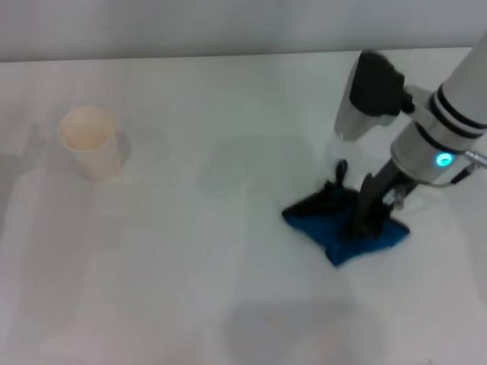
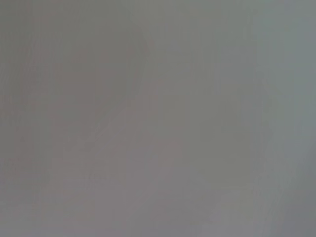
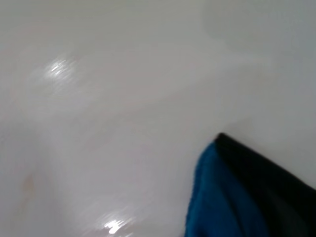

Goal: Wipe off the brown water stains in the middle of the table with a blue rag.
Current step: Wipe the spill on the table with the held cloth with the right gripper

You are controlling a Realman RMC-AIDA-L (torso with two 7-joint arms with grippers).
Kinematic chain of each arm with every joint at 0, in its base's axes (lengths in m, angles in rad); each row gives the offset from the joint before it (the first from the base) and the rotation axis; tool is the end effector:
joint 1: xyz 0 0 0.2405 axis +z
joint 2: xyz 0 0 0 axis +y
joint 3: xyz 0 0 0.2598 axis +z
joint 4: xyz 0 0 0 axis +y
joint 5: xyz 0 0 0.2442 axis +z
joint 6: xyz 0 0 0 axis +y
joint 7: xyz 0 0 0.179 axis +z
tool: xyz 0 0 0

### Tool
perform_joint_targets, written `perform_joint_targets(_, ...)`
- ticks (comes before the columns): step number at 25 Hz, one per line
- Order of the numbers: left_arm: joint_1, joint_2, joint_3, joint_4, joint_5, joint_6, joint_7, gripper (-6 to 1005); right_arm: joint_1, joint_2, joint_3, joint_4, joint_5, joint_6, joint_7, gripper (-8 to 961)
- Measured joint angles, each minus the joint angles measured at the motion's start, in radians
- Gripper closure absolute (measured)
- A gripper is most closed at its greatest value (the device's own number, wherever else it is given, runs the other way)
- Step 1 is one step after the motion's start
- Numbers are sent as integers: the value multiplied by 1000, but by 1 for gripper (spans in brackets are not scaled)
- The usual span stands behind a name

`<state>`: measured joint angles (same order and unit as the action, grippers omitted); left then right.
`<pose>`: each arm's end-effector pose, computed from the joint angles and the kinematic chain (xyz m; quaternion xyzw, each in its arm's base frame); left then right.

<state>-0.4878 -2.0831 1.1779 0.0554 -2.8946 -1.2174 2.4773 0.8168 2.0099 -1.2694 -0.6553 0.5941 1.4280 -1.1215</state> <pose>-0.3567 0.3948 -0.0054 -0.6219 -0.3510 -0.4336 0.5496 0.2706 0.3981 -0.0717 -0.9428 0.2379 -0.2325 0.0229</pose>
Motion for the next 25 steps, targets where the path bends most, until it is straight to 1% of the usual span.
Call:
perform_joint_targets(4,-2,0,0,3,0,8,-4,122,4,15,-19,23,17,128,-43,881)
perform_joint_targets(8,-6,0,0,3,0,9,-4,122,-5,16,-104,40,111,204,-42,881)
perform_joint_targets(12,-12,0,3,4,0,9,-5,122,-9,18,-206,48,231,229,-47,881)
perform_joint_targets(15,-18,0,4,4,0,20,-6,122,-10,19,-285,48,342,222,-64,881)
perform_joint_targets(16,-19,0,5,4,0,23,-6,122,-10,19,-294,46,362,217,-73,881)
perform_joint_targets(21,-21,-1,6,4,2,26,-6,123,-13,18,-298,45,426,162,-122,881)
perform_joint_targets(25,-23,-2,6,4,2,26,-6,123,-33,11,-289,47,469,36,-135,881)
